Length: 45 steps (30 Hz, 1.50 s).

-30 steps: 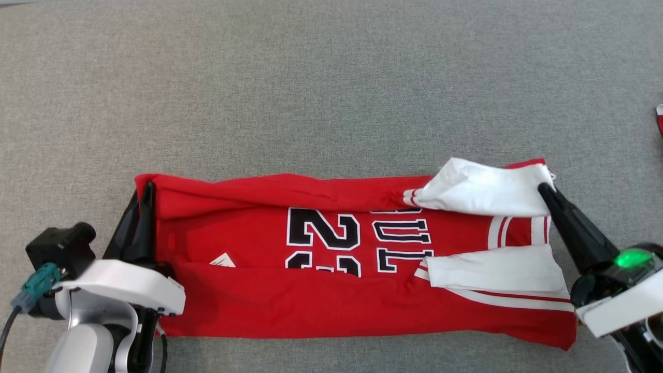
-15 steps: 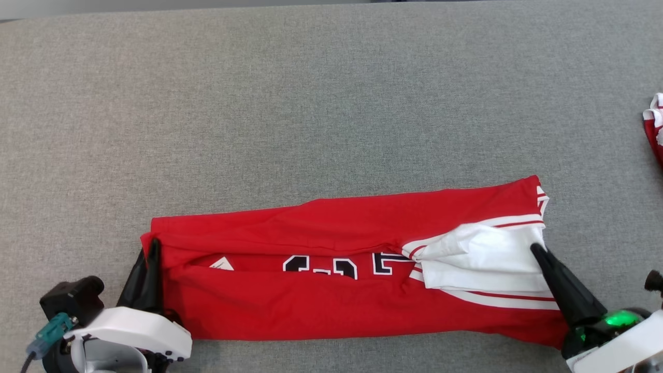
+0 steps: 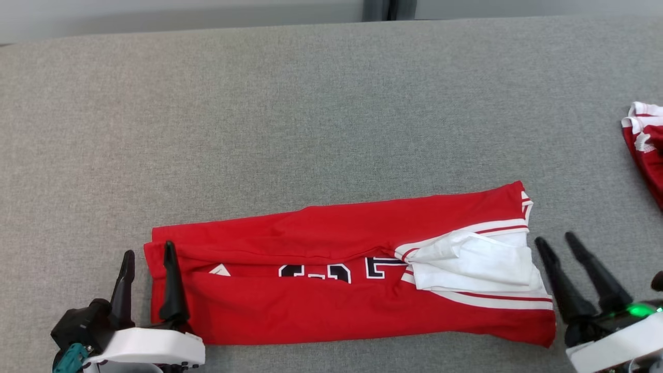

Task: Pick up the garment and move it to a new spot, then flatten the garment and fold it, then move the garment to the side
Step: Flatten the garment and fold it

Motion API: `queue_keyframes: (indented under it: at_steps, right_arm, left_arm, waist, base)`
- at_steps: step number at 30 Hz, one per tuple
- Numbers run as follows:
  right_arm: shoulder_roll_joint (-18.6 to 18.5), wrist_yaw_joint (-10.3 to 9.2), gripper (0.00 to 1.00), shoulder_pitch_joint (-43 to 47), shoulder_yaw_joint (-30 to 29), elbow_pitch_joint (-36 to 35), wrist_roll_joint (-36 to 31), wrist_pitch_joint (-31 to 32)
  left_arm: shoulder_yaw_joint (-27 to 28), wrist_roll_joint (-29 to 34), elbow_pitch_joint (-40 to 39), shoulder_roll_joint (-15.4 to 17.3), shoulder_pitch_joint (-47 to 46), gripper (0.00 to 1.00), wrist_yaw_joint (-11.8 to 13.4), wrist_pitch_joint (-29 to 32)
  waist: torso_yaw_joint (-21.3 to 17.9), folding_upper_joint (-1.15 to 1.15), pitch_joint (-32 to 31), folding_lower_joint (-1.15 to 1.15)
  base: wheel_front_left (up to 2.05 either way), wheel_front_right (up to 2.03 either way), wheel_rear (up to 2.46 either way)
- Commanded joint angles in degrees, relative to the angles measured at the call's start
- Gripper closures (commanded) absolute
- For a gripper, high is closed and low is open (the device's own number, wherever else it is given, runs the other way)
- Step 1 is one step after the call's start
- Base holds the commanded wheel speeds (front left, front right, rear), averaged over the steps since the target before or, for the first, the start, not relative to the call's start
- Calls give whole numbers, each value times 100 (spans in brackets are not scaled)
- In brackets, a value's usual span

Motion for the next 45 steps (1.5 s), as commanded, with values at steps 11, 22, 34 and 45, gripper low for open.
queue_keyframes:
  at_steps: [11, 22, 34, 45]
  right_arm:
    - [724, 3, 0, -19, -1534, -393, -2008, -23]
    - [1230, 3, 0, 304, -2101, -184, -2988, -23]
    - [1265, 3, 0, 412, -2041, 71, -2953, -23]
    - [1049, 3, 0, 169, -1909, 219, -2817, -2]
  left_arm:
    - [173, 1066, -861, -194, -136, 0, 296, -174]
    - [-119, 1681, -1034, 38, 352, 0, 327, -82]
    - [-148, 1496, -893, 59, 550, 0, 310, 91]
    - [-243, 1487, -920, 31, 314, 0, 278, 91]
  waist:
    - [-40, 0, -325, 0]
    - [-100, 0, -612, 0]
    - [-55, 0, -733, 0]
    - [140, 0, -549, 0]
  base:
    - [0, 0, 0]
    - [0, 0, 0]
    - [0, 0, 0]
    - [0, 0, 0]
